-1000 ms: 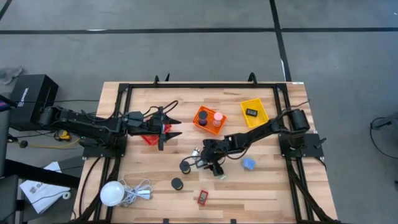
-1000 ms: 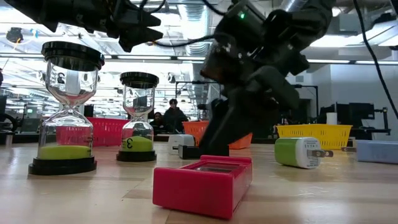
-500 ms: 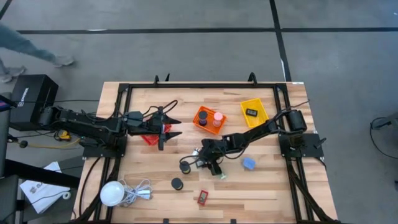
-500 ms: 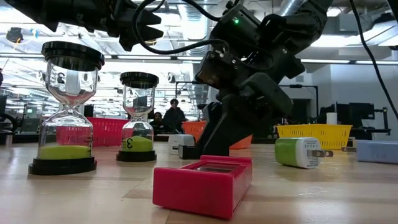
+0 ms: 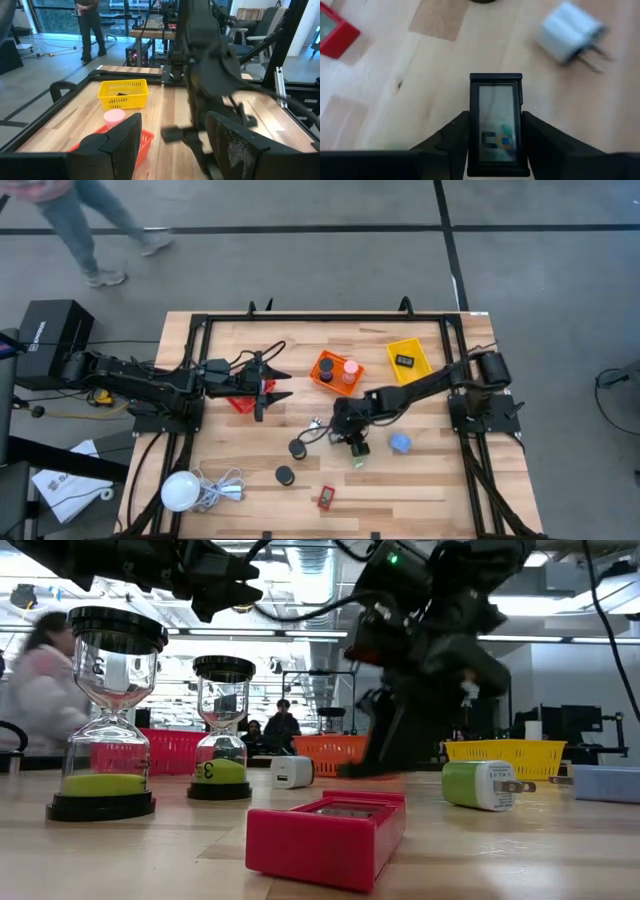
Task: Pick & Place Office items
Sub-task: Put the black digital timer into the yellow basket
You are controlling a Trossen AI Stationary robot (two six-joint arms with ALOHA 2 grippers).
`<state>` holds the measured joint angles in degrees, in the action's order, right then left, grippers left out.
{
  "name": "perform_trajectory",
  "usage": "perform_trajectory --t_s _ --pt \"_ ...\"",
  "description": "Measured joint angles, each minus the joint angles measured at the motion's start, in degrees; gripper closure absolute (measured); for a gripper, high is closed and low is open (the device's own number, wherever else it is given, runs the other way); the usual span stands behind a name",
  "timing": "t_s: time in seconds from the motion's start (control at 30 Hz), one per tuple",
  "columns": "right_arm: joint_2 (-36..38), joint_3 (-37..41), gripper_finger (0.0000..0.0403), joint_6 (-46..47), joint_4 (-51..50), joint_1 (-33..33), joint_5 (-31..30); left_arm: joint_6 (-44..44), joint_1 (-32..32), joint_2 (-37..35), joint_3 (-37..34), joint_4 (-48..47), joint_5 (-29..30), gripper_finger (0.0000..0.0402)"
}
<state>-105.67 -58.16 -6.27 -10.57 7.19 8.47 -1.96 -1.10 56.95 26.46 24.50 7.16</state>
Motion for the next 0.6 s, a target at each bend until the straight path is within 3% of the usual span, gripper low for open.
perform_trajectory --t_s 0.27,0.43,0.6 --pt "14.54 -0.19 0.0265 -1.24 -26.21 -5.09 -8.46 0.00 -0.02 0.00 0.00 0.05 0.00 0.0183" --pt "23.39 -0.19 0.0256 1.27 -44.70 -10.50 -15.11 0.00 -0.02 0.00 0.00 0.03 0.00 0.0183" --pt "29.88 1.69 0.0244 1.79 -50.18 -17.56 -19.07 0.00 0.00 0.00 0.00 0.03 0.00 0.0183"
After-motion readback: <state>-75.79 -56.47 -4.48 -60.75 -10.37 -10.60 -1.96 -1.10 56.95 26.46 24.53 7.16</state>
